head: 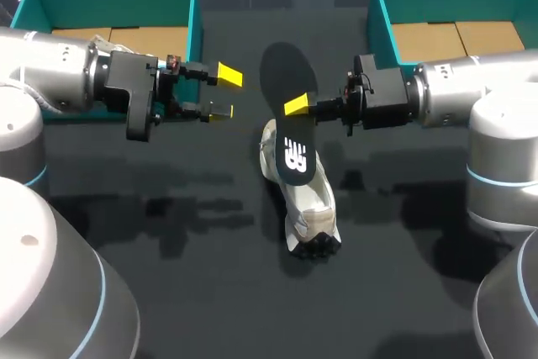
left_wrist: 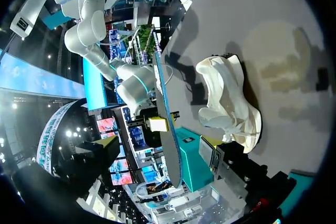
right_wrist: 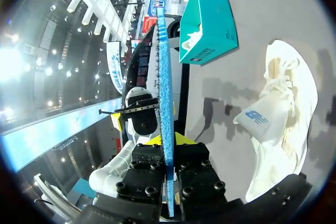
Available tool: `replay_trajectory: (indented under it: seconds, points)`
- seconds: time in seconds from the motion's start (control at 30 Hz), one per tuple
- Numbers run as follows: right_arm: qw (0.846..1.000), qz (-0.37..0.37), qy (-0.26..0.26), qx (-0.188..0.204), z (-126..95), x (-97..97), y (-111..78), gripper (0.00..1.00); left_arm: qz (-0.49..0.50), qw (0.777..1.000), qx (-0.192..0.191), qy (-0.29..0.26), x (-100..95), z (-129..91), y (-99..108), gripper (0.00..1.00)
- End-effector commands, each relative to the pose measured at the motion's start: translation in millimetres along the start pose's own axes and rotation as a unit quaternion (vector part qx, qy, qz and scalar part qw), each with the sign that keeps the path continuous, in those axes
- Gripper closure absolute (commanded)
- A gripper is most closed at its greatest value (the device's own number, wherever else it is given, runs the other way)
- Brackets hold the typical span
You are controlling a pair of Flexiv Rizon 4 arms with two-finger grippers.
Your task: Take the shoe out of the shoebox, open the shoe tongue, remove and reinsert the insole, then place the shoe into the shoebox
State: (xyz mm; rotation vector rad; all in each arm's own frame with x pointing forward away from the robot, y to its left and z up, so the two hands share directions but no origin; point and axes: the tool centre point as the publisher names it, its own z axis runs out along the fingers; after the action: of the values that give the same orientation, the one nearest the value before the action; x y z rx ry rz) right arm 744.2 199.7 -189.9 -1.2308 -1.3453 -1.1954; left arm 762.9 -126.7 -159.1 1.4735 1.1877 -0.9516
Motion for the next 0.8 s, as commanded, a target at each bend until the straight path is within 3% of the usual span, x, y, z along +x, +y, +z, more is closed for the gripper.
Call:
replay_trajectory:
  seconds: [0.03,0.3,0.67,0.8]
  points:
    - [1.0,0.0,-0.002,0.0,2,-0.2,-0.2,1.0,0.006,0.999,-0.009,0.033,-5.4,0,13,0.0]
    - [1.0,0.0,-0.002,0.0,2,-0.2,-0.2,1.0,-0.013,0.991,0.002,0.131,-10.4,-3,38,0.0]
    - [1.0,0.0,-0.002,0.0,2,-0.2,-0.2,1.0,-0.021,0.962,0.061,0.266,-42.0,-1,63,0.0]
    - [1.0,0.0,-0.002,0.0,2,-0.2,-0.2,1.0,-0.01,0.95,0.062,0.305,-52.5,1,70,0.0]
